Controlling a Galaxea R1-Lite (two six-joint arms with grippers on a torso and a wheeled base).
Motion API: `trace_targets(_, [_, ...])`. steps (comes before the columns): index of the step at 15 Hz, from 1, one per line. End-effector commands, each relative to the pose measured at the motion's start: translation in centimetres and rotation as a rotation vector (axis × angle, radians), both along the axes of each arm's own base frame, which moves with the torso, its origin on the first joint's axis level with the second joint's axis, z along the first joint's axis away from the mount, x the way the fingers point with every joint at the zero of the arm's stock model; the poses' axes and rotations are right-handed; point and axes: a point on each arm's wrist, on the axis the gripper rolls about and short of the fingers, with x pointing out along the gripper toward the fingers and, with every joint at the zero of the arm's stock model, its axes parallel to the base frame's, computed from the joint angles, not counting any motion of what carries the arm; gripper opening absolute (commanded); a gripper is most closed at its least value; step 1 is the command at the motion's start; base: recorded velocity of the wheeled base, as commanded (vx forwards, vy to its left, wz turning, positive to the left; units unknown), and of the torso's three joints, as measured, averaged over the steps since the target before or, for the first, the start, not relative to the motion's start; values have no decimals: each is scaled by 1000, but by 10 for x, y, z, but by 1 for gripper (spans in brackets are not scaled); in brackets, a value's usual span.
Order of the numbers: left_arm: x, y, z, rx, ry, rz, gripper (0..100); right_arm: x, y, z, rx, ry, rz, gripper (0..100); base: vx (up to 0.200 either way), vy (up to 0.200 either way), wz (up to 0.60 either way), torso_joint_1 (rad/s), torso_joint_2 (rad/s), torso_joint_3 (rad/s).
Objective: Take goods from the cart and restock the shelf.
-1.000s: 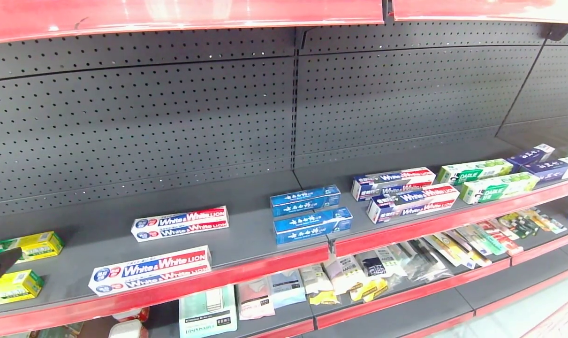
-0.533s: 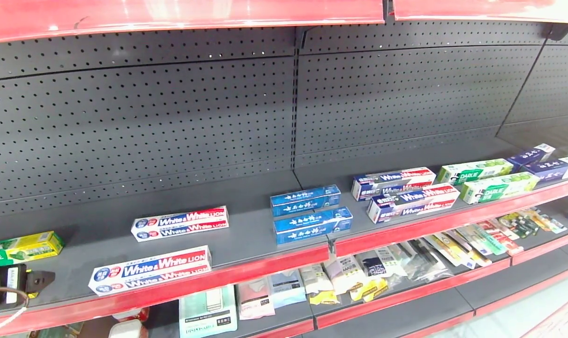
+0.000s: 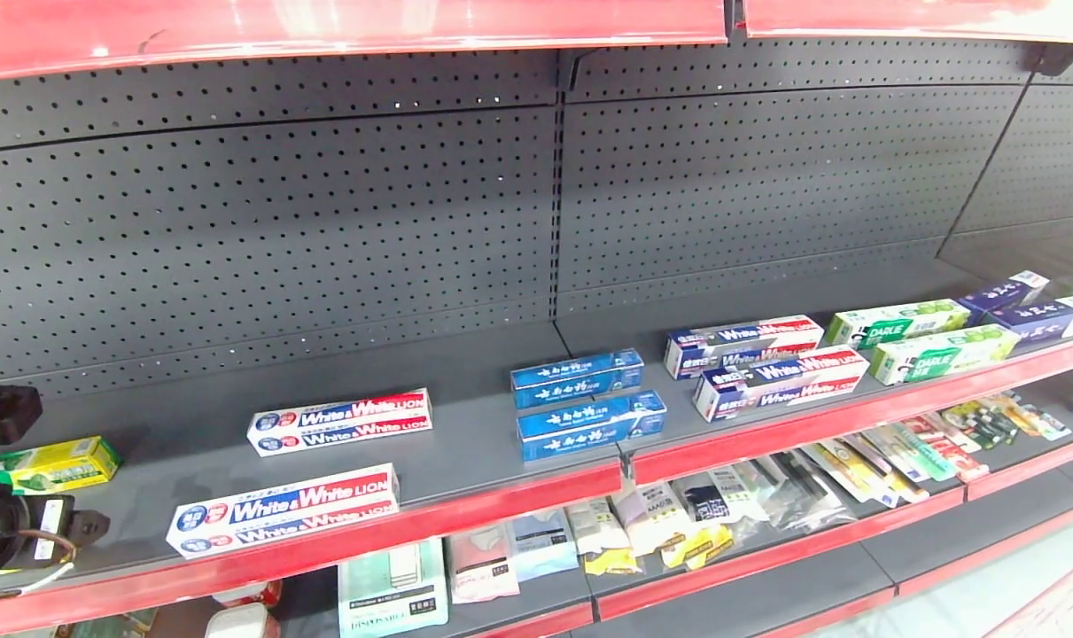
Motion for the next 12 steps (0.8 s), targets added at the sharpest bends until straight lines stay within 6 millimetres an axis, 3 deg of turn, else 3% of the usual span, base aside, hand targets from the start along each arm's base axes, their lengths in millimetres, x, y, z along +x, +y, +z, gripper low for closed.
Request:
trace_targets(1, [7, 3, -9, -10, 31, 3, 100, 0, 0, 0, 0, 2, 0, 100, 0, 0, 0, 0, 0, 0])
trace_targets(12, [29, -5, -24, -8, 31, -62, 100, 0, 0, 0, 0, 2, 0, 100, 0, 0, 0, 0, 0, 0])
